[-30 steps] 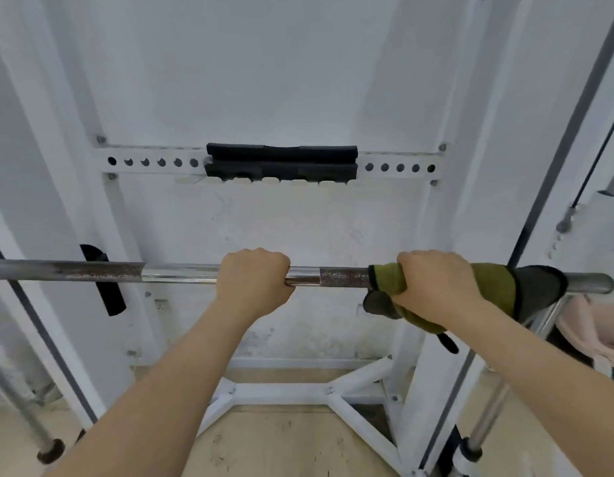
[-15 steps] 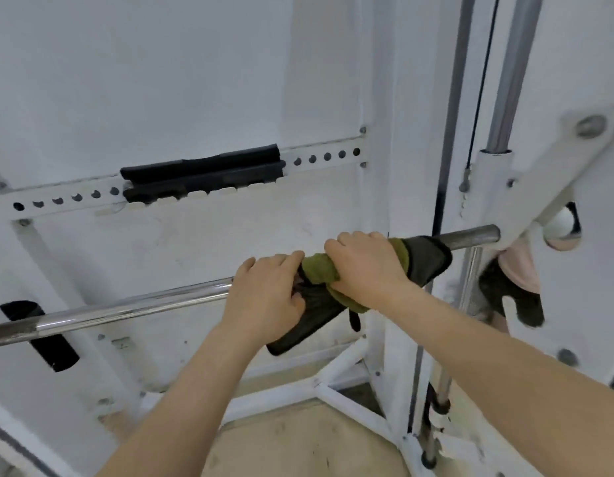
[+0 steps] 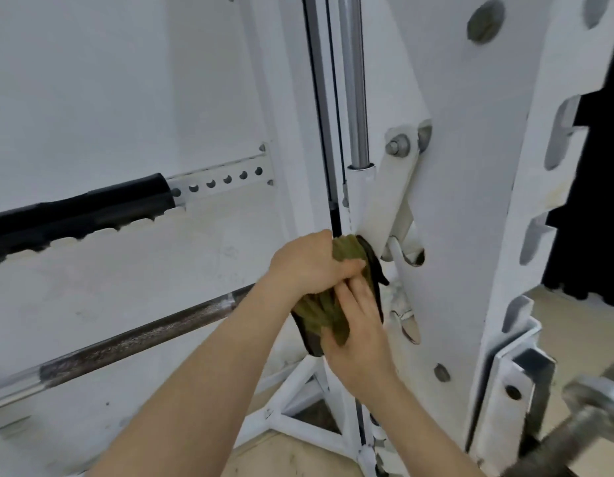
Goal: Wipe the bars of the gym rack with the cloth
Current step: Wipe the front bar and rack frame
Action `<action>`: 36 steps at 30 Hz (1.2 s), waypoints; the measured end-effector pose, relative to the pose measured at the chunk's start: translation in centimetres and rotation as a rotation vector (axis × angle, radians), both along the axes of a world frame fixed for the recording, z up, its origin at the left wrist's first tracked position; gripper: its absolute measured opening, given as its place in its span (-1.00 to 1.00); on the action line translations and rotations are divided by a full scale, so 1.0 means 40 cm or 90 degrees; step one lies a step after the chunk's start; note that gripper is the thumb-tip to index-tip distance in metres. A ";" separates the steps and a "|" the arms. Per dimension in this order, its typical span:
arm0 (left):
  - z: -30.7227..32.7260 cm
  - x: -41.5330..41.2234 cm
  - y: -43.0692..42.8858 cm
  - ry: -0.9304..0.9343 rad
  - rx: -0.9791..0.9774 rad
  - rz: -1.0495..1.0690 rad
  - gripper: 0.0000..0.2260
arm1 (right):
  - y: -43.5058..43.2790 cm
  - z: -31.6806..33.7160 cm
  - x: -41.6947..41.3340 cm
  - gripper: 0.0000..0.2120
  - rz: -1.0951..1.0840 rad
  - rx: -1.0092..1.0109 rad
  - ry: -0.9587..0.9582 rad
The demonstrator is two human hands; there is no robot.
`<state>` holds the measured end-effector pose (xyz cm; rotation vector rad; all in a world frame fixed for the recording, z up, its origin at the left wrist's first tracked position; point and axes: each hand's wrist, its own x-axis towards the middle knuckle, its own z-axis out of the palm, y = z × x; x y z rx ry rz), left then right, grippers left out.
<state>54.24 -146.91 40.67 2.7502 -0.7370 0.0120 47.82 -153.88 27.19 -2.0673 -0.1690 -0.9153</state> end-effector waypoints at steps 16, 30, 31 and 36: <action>-0.090 0.013 -0.090 -0.298 0.119 0.007 -0.83 | -0.090 0.116 0.063 -0.42 0.292 0.918 0.232; -0.147 -0.077 0.561 -0.484 0.195 0.208 -0.81 | 0.430 0.135 0.072 -0.40 0.589 0.967 0.361; -0.145 -0.089 0.616 -0.480 0.190 0.221 -0.81 | 0.479 0.137 0.060 -0.47 0.620 0.964 0.368; -0.148 -0.140 0.889 -0.470 0.188 0.281 -0.80 | 0.694 0.124 0.012 -0.66 0.699 0.844 0.429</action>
